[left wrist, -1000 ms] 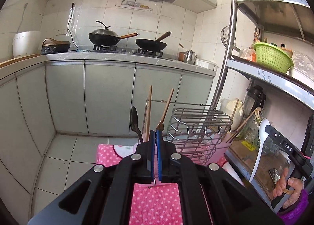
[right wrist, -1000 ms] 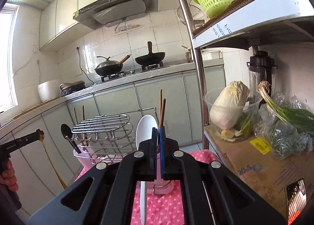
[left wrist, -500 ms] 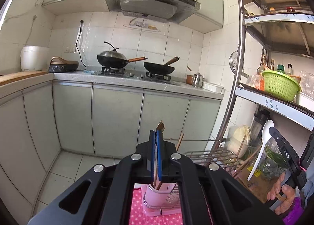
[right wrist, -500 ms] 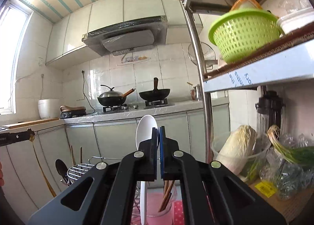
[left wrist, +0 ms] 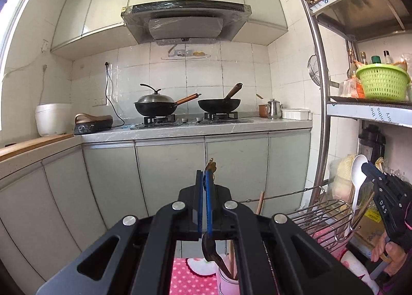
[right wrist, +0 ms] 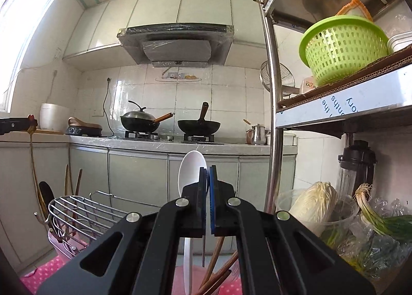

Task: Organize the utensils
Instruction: 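Lift the gold spoon and white spoon up over the pink cup with both tools, then lower both spoons into the pink cup and open both tools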

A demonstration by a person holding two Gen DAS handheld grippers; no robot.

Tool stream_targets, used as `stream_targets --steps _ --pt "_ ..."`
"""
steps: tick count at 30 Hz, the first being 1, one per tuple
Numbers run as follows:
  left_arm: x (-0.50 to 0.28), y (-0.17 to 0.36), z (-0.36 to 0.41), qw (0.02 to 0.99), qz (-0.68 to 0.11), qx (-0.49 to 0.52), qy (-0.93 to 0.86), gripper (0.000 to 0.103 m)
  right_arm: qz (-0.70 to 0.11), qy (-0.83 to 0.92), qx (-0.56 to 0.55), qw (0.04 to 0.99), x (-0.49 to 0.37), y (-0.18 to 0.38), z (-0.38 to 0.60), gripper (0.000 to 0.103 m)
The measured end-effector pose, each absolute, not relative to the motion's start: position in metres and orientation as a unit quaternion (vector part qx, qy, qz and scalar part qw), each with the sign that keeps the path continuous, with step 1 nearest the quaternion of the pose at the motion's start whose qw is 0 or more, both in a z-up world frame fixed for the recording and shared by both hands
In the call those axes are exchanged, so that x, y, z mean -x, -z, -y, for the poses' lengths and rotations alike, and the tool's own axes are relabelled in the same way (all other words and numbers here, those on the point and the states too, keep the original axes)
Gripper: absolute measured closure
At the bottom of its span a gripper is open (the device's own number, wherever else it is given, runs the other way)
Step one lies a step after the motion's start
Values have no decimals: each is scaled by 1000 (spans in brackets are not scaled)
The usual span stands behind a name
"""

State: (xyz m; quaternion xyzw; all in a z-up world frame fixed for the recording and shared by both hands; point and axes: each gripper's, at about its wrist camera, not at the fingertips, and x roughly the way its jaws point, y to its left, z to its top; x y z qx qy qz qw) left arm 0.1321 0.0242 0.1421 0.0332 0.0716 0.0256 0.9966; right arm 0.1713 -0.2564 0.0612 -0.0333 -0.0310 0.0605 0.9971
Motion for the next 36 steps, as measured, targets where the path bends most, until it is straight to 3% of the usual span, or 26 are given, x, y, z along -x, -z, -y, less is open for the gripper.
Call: stream_targets --steps 9,22,36 --pt "-146 -102 -3 992 -98 -75 -18 102 -18 -77 27 997 -164 -39 255 101" --pt "-155 -40 -12 976 -206 52 53 98 -126 -75 -54 988 -146 -3 275 100" --pt "-161 -46 -27 969 -214 109 61 97 -181 -89 -111 973 -157 -2 290 100"
